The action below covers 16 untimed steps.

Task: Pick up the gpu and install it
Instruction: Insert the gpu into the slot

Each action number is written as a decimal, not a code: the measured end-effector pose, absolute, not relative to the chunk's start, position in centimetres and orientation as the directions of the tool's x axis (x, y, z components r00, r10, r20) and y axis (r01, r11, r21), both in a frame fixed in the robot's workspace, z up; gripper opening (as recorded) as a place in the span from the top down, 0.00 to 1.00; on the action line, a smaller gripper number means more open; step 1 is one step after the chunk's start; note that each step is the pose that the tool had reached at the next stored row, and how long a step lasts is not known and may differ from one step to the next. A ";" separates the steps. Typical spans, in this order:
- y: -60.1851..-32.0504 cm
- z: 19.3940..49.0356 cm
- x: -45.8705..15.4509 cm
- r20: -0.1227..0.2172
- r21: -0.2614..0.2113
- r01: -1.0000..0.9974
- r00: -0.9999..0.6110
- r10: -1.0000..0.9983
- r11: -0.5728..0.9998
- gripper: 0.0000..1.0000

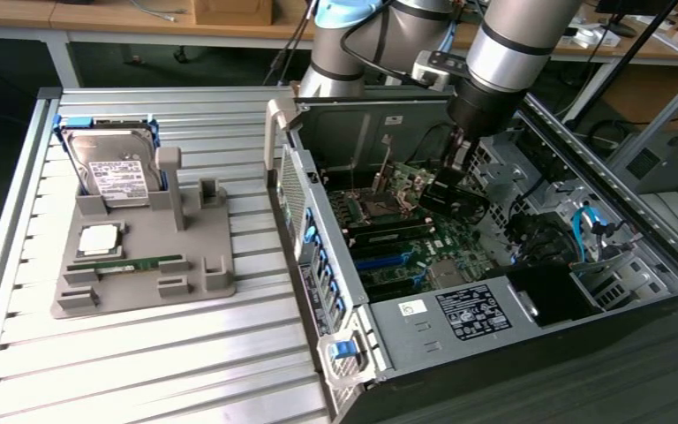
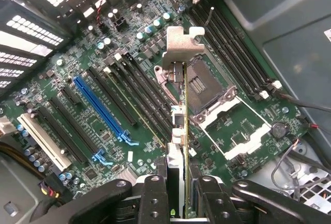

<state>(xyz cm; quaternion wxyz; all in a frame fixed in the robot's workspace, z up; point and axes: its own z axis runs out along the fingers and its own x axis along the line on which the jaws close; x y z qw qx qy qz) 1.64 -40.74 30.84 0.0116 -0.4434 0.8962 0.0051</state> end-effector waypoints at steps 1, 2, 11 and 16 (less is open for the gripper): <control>-40.7 30.8 1.6 -0.025 -0.001 -0.797 -0.603 -0.797 0.603 0.73; -40.7 30.8 1.6 -0.025 -0.001 -0.800 -0.600 -0.799 0.601 0.73; -40.7 30.8 1.6 -0.025 -0.001 -0.822 -0.569 -0.822 0.569 0.73; -40.7 30.8 1.6 -0.025 -0.001 -0.833 -0.553 -0.833 0.553 0.73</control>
